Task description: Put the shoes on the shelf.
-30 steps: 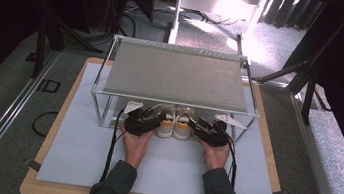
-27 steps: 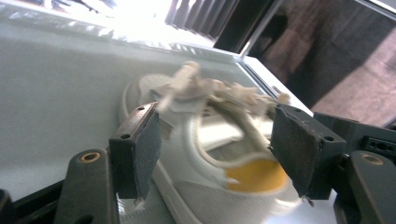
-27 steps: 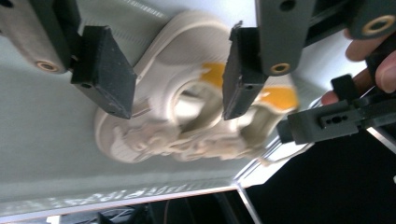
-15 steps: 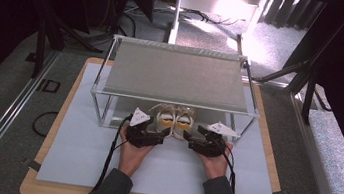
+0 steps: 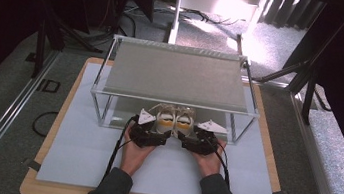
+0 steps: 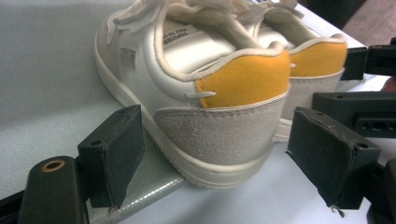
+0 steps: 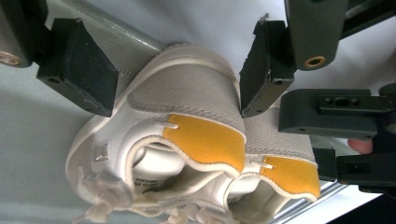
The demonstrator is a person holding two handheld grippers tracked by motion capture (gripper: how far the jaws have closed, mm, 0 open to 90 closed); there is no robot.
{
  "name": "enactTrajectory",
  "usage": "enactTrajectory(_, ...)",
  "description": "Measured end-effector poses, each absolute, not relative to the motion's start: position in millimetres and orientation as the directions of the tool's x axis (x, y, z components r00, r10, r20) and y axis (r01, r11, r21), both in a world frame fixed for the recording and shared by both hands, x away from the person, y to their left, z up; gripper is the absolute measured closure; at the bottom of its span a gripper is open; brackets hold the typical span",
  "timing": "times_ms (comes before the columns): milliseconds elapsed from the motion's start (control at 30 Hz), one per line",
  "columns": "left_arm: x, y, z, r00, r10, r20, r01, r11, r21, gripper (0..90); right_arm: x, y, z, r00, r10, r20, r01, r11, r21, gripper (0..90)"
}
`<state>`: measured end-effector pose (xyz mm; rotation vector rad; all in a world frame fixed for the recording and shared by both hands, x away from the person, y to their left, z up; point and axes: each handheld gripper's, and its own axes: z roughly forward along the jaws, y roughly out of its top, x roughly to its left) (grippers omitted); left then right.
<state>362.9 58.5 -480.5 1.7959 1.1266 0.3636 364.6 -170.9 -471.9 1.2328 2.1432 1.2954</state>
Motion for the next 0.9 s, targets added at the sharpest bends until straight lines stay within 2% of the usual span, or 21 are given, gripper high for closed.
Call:
enactTrajectory(100,366,57,-481,0.528,0.821,-0.216,0.549,-0.136,0.824,19.6,366,-168,-473,-0.561,0.816,0.136,0.506,0.209,0.837,25.7)
enactTrajectory(167,367,57,-481,0.529,0.819,-0.223,0.556,-0.135,0.82,24.3,369,-165,-476,-0.564,0.814,0.137,0.517,0.22,0.827,24.1)
enactTrajectory(900,386,49,-476,0.494,0.838,-0.233,0.573,-0.112,0.812,24.8,390,-166,-470,-0.535,0.83,0.16,0.535,0.186,0.824,28.1)
